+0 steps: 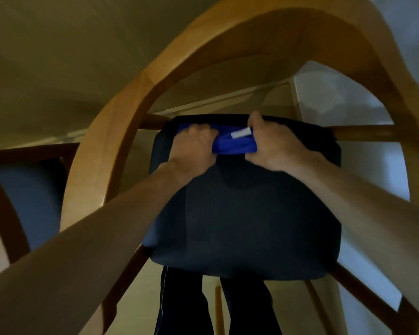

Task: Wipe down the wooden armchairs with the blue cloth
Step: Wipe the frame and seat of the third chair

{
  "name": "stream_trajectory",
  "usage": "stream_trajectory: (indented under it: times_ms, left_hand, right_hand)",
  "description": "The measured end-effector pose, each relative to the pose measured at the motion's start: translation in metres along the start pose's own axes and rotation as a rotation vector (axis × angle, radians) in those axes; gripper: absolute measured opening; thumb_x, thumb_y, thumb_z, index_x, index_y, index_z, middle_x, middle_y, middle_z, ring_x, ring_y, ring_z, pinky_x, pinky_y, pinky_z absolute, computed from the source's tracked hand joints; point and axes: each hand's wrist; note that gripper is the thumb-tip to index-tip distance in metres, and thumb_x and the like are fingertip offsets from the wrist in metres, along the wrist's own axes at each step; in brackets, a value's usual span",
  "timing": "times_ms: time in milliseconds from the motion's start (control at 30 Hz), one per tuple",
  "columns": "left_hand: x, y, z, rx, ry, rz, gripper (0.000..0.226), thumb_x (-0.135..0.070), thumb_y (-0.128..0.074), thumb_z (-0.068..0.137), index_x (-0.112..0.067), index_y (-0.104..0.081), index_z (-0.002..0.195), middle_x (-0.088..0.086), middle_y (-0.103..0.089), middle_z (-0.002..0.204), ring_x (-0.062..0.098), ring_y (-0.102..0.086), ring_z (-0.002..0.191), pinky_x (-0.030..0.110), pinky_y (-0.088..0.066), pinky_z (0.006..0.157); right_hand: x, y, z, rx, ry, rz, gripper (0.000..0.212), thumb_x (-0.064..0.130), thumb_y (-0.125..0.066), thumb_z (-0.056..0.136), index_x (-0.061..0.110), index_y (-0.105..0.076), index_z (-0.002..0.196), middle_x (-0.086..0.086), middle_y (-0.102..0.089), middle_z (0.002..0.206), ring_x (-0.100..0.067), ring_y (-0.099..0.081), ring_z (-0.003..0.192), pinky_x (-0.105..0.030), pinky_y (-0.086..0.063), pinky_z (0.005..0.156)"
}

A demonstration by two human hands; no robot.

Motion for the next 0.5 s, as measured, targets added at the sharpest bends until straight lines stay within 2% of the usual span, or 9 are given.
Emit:
stream_trajectory:
  times_ms: [33,67,100,133,200,267,333,400,500]
  left_hand:
    - [0.000,-0.008,-0.005,0.052,-0.003,-0.018,0.026,-0.022,-0.067,0.081,-0.018,-0.059,0.106,0.006,-0.062,0.103,0.024,-0.060,0.095,0.034,-0.046,0.071]
    - [0.000,-0.014,-0.009,0.109,0.007,-0.041,0.034,-0.025,-0.068,0.079,-0.018,-0.056,0.111,0.006,-0.062,0.103,0.024,-0.060,0.095,0.032,-0.045,0.070]
    - [0.001,-0.020,-0.012,0.185,0.029,-0.080,0.047,-0.027,-0.070,0.077,-0.019,-0.050,0.119,0.005,-0.062,0.103,0.024,-0.061,0.091,0.031,-0.043,0.068]
    - [0.002,-0.025,-0.014,0.280,0.053,-0.131,0.062,-0.028,-0.073,0.075,-0.019,-0.040,0.126,0.005,-0.062,0.100,0.023,-0.061,0.086,0.031,-0.044,0.066]
    - [0.001,-0.032,-0.017,0.415,0.077,-0.205,0.083,-0.028,-0.078,0.072,-0.020,-0.024,0.134,0.007,-0.060,0.096,0.019,-0.059,0.074,0.032,-0.047,0.061]
    - [0.000,-0.038,-0.018,0.381,0.094,-0.197,0.097,-0.030,-0.082,0.069,-0.023,-0.015,0.139,0.010,-0.060,0.104,0.021,-0.061,0.078,0.035,-0.053,0.064]
    - [0.000,-0.036,-0.015,0.286,0.121,-0.046,0.109,-0.040,-0.083,0.065,-0.026,-0.012,0.146,0.011,-0.048,0.124,0.026,-0.057,0.101,0.040,-0.055,0.078]
    - [0.000,-0.032,-0.009,0.232,0.059,0.172,0.101,-0.051,-0.080,0.063,-0.024,-0.027,0.144,0.010,-0.032,0.132,0.028,-0.042,0.116,0.040,-0.047,0.092]
    - [0.002,-0.021,0.009,0.264,-0.072,0.246,0.078,-0.053,-0.078,0.064,-0.019,-0.046,0.126,0.007,-0.041,0.126,0.025,-0.044,0.112,0.039,-0.041,0.095]
  right_hand:
    - [-0.003,-0.009,-0.001,0.058,0.004,-0.018,0.066,0.029,-0.079,0.074,0.026,-0.031,0.119,-0.004,-0.062,0.101,-0.008,-0.049,0.063,-0.026,-0.039,0.054]
    - [-0.005,-0.015,-0.002,0.121,-0.011,-0.022,0.086,0.031,-0.080,0.072,0.027,-0.023,0.136,-0.005,-0.062,0.110,-0.011,-0.053,0.067,-0.028,-0.044,0.058]
    - [-0.008,-0.020,-0.003,0.202,-0.037,-0.013,0.108,0.034,-0.082,0.071,0.032,-0.007,0.148,-0.008,-0.060,0.120,-0.016,-0.057,0.076,-0.030,-0.047,0.065]
    - [-0.012,-0.024,-0.005,0.287,-0.067,0.000,0.123,0.039,-0.083,0.069,0.036,0.008,0.151,-0.010,-0.054,0.132,-0.021,-0.061,0.089,-0.032,-0.049,0.072]
    - [-0.018,-0.028,-0.006,0.408,-0.116,0.011,0.135,0.051,-0.085,0.064,0.034,0.016,0.152,-0.012,-0.038,0.150,-0.030,-0.054,0.120,-0.038,-0.048,0.088]
    - [-0.022,-0.033,-0.005,0.407,-0.109,-0.064,0.131,0.061,-0.081,0.062,0.028,0.005,0.155,-0.011,-0.037,0.151,-0.031,-0.050,0.127,-0.040,-0.047,0.094]
    - [-0.018,-0.035,-0.004,0.252,-0.025,-0.258,0.115,0.069,-0.076,0.062,0.019,-0.020,0.150,-0.008,-0.048,0.139,-0.029,-0.053,0.118,-0.040,-0.048,0.086]
    - [-0.012,-0.032,-0.002,0.088,0.081,-0.401,0.095,0.071,-0.075,0.060,0.019,-0.042,0.132,-0.007,-0.044,0.131,-0.028,-0.046,0.115,-0.040,-0.046,0.084]
    - [-0.010,-0.025,0.005,0.099,0.214,-0.323,0.073,0.055,-0.082,0.062,0.019,-0.047,0.114,-0.004,-0.039,0.119,-0.025,-0.044,0.108,-0.036,-0.044,0.081]
Point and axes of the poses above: each hand's wrist, its own z-axis towards the middle knuckle, its own y-axis out of the back of the hand, x = y × z
